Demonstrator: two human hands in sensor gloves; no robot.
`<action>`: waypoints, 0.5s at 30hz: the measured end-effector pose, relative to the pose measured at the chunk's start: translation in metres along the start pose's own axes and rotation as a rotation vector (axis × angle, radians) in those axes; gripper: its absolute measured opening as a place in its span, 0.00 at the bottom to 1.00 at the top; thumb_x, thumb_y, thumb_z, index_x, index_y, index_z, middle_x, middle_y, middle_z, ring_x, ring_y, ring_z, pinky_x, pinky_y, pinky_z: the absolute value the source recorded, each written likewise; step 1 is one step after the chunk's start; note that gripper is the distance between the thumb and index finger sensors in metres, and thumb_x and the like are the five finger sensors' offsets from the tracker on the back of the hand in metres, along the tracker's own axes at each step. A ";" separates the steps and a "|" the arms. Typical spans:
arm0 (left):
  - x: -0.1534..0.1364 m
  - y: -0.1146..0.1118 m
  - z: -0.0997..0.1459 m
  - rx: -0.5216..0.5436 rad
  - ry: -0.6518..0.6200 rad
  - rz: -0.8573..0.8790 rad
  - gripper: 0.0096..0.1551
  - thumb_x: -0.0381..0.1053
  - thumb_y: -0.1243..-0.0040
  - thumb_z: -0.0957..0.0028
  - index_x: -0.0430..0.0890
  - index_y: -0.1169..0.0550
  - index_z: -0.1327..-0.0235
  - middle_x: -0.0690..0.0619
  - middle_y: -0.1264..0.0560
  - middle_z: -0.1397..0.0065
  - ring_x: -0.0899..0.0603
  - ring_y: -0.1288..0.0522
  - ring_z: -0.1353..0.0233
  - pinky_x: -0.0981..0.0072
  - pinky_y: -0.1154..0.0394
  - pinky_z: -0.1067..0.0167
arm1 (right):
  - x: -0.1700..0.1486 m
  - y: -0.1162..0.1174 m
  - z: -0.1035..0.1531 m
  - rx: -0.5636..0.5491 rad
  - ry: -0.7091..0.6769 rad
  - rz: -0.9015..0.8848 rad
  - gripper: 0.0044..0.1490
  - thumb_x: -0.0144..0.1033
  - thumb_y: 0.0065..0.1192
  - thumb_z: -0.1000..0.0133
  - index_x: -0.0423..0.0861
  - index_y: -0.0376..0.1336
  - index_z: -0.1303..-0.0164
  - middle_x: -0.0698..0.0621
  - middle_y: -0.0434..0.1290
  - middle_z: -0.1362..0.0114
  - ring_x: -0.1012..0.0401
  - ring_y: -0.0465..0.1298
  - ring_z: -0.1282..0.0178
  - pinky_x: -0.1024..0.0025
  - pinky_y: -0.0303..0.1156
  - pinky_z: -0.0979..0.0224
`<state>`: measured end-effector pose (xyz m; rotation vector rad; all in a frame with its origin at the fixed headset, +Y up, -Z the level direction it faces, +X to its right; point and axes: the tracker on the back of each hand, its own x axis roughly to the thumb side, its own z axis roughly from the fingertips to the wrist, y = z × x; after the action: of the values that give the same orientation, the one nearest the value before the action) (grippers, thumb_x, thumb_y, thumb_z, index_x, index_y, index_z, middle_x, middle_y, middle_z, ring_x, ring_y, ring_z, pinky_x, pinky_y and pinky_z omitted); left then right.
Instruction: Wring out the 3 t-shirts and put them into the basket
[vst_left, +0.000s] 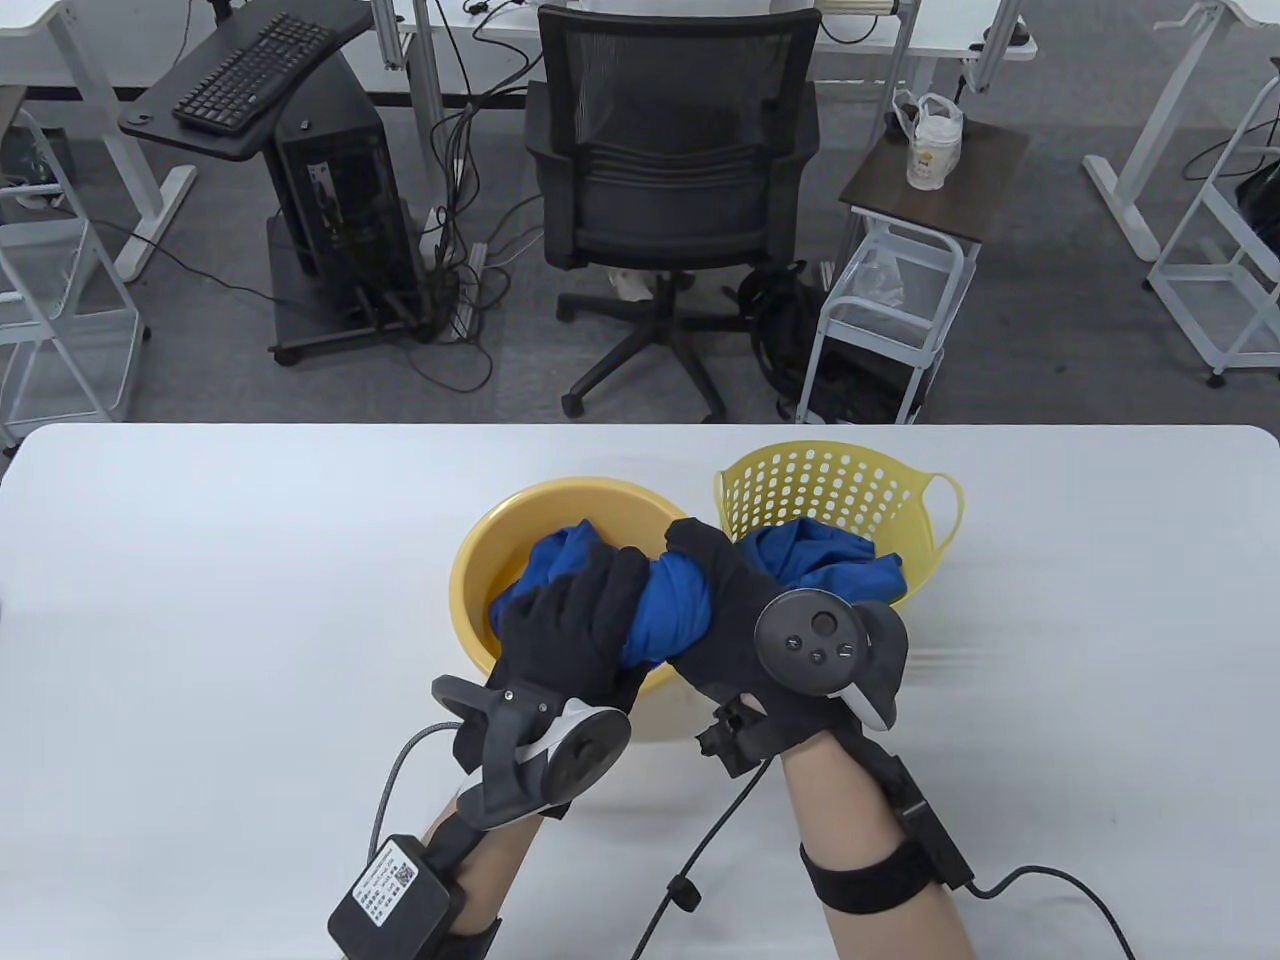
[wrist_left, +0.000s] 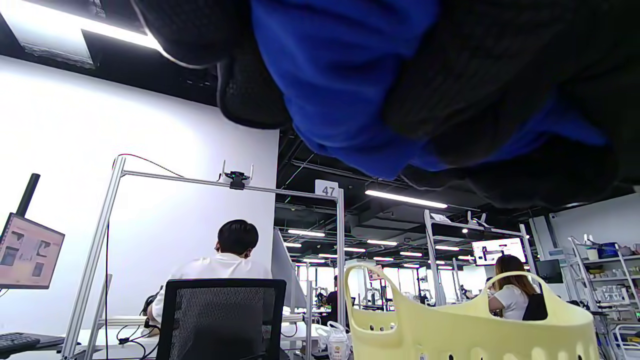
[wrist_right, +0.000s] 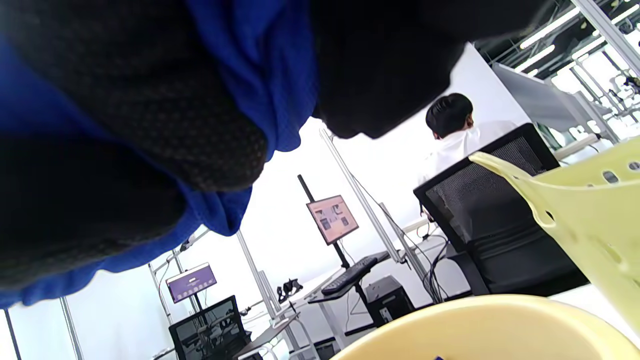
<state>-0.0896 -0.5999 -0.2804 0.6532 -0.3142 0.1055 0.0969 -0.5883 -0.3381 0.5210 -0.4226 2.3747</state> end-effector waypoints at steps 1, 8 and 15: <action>0.000 -0.002 -0.001 -0.011 -0.003 -0.005 0.57 0.59 0.21 0.49 0.54 0.46 0.17 0.50 0.31 0.18 0.42 0.21 0.31 0.45 0.25 0.35 | -0.004 0.003 -0.001 0.017 0.010 -0.023 0.59 0.38 0.89 0.53 0.50 0.50 0.21 0.36 0.75 0.42 0.51 0.81 0.70 0.68 0.77 0.69; 0.001 -0.005 -0.001 -0.030 -0.007 -0.010 0.57 0.59 0.21 0.48 0.53 0.45 0.16 0.49 0.32 0.17 0.42 0.21 0.31 0.43 0.26 0.35 | -0.011 0.007 -0.004 0.049 0.021 -0.057 0.59 0.38 0.89 0.53 0.50 0.50 0.21 0.36 0.75 0.42 0.51 0.81 0.70 0.67 0.77 0.69; 0.007 -0.002 0.000 -0.020 -0.011 -0.029 0.56 0.58 0.21 0.48 0.54 0.46 0.16 0.49 0.33 0.17 0.41 0.22 0.31 0.43 0.26 0.34 | -0.018 0.005 -0.006 0.080 0.015 -0.117 0.59 0.38 0.89 0.53 0.50 0.49 0.21 0.35 0.75 0.42 0.51 0.80 0.70 0.67 0.77 0.68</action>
<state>-0.0827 -0.6010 -0.2792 0.6380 -0.3160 0.0711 0.1040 -0.5991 -0.3527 0.5493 -0.2834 2.2887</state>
